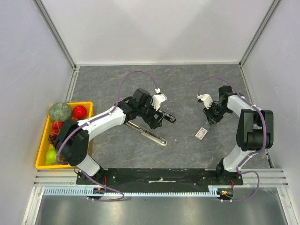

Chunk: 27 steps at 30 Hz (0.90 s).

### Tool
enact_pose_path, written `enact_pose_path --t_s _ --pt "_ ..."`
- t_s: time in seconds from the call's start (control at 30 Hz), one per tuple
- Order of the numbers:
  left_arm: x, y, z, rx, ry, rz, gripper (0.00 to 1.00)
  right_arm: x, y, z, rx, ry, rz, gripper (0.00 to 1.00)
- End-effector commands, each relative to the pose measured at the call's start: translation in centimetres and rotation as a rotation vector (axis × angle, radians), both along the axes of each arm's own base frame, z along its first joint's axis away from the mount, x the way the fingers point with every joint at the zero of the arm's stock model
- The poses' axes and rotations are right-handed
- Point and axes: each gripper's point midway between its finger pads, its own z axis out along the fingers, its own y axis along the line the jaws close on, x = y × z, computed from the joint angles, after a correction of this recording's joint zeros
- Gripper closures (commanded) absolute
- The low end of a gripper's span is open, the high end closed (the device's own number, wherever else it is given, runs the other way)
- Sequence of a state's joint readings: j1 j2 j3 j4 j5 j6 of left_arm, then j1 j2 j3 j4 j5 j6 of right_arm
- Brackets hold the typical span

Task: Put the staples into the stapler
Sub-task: Pick up the staple from the staple box.

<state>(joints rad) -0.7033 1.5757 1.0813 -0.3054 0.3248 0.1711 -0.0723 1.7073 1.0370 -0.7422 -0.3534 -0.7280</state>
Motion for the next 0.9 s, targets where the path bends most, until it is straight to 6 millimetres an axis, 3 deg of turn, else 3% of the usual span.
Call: enact_pose_path --t_s 0.0,0.4,0.87 --pt "0.6 -1.0 1.8 -0.054 -0.017 -0.006 0.0 -0.2 1.6 0.1 0.093 0.012 0.028 0.7" --pt "0.6 -1.1 1.8 -0.056 -0.014 -0.007 0.0 -0.3 1.4 1.5 0.196 0.015 -0.001 0.7" --pt "0.6 -1.1 1.8 -0.057 -0.012 -0.007 0.0 -0.1 -0.3 0.6 0.093 -0.008 -0.032 0.7"
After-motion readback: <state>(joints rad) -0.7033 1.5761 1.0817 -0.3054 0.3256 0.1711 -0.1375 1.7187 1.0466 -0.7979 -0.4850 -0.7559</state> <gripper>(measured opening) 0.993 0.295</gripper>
